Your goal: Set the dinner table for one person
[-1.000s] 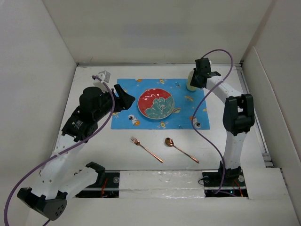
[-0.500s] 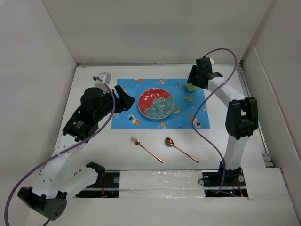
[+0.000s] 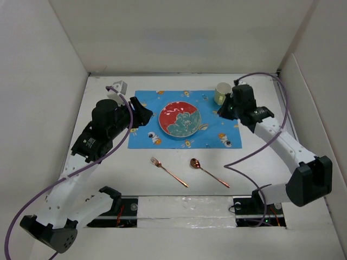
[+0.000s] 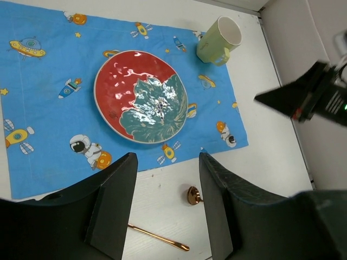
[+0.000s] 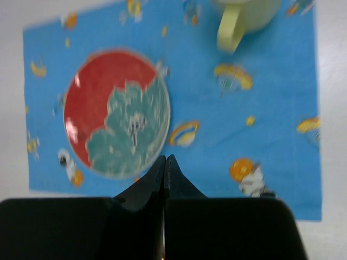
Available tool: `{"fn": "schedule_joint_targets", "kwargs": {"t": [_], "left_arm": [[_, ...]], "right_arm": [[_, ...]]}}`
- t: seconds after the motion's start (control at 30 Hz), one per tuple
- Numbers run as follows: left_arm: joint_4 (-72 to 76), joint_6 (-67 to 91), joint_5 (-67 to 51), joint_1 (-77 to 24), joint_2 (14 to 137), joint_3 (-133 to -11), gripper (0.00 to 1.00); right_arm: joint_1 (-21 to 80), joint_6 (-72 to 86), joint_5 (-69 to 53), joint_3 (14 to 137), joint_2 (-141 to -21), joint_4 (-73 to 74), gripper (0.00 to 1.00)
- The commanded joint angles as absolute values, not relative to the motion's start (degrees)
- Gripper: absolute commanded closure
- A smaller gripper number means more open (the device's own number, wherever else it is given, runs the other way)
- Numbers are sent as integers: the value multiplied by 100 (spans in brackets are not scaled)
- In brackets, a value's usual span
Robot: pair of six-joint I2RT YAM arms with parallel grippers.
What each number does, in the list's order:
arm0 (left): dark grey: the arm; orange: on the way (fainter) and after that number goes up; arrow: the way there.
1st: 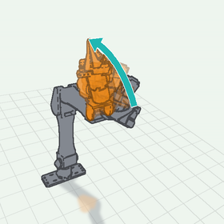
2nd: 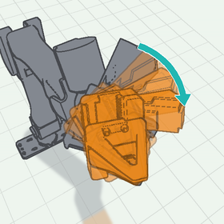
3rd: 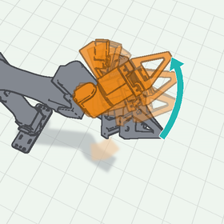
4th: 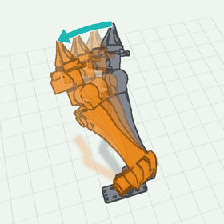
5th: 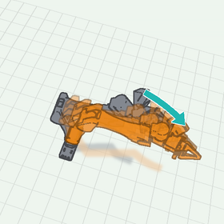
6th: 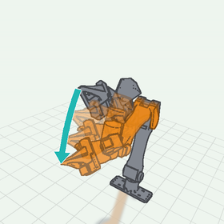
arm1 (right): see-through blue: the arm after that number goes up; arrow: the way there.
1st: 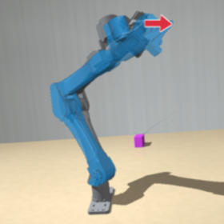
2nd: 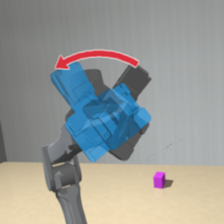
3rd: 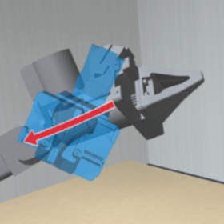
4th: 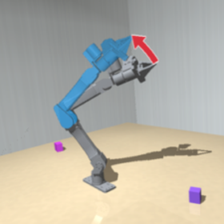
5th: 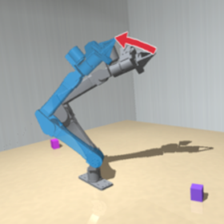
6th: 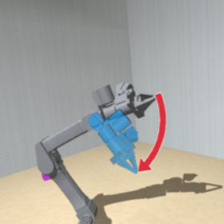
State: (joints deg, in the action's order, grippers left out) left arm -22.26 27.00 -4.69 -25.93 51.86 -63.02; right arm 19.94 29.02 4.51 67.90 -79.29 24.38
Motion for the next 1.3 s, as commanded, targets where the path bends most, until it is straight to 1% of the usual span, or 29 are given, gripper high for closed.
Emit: {"fn": "schedule_joint_targets", "kwargs": {"t": [0.0, 0.17, 0.2, 0.23, 0.27, 0.3, 0.33, 0.37, 0.47, 0.67, 0.77, 0.97, 1.1, 1.2, 1.23, 1.27], "left_arm": [[-2030, 2575, -457, -2619, 5203, -6478, 54], [-2021, 2549, -475, -2619, 5229, -6513, 54], [-2013, 2549, -466, -2619, 5247, -6521, 54], [-2013, 2540, -483, -2619, 5238, -6521, 54], [-2013, 2540, -510, -2619, 5230, -6530, 54], [-2013, 2531, -518, -2619, 5229, -6513, 54], [-2013, 2531, -519, -2619, 5229, -6513, 54], [-1995, 2540, -519, -2619, 5238, -6513, 54], [-1978, 2531, -562, -2619, 5238, -6486, 54], [-1986, 2531, -536, -2619, 5186, -6434, 54], [-2013, 2558, -501, -2619, 5142, -6407, 54], [-1986, 2619, -457, -2619, 5063, -6267, 54], [-1960, 2672, -439, -2619, 5054, -6196, 54], [-1951, 2689, -422, -2619, 5089, -6187, 54], [-1960, 2689, -404, -2619, 5089, -6196, 54], [-1960, 2689, -396, -2619, 5106, -6205, 54]], "right_arm": [[2511, 2927, -395, 6137, -7525, 3119, 100], [3146, 3225, -580, 5187, -6717, 3796, 100], [3216, 3269, -632, 5125, -6654, 3901, 93], [3356, 3400, -642, 5054, -6592, 4102, 84], [3418, 3462, -642, 5002, -6548, 4200, 63], [3523, 3550, -668, 4853, -6565, 4427, 52], [3577, 3551, -694, 4852, -6565, 4430, 52], [3629, 3568, -668, 4817, -6609, 4482, 46], [3788, 3560, -685, 4746, -6916, 4544, 39], [4324, 3463, -545, 4957, -7778, 4562, 40], [4386, 3480, -563, 4904, -8085, 4325, 41], [4508, 3586, -36, 4965, -8595, 4210, 41], [4649, 3594, -35, 4975, -8990, 4079, 43], [4772, 3673, -61, 5018, -9245, 3886, 50], [4842, 3700, -79, 5027, -9307, 3833, 56], [4956, 3726, -97, 5036, -9360, 3789, 60]]}}
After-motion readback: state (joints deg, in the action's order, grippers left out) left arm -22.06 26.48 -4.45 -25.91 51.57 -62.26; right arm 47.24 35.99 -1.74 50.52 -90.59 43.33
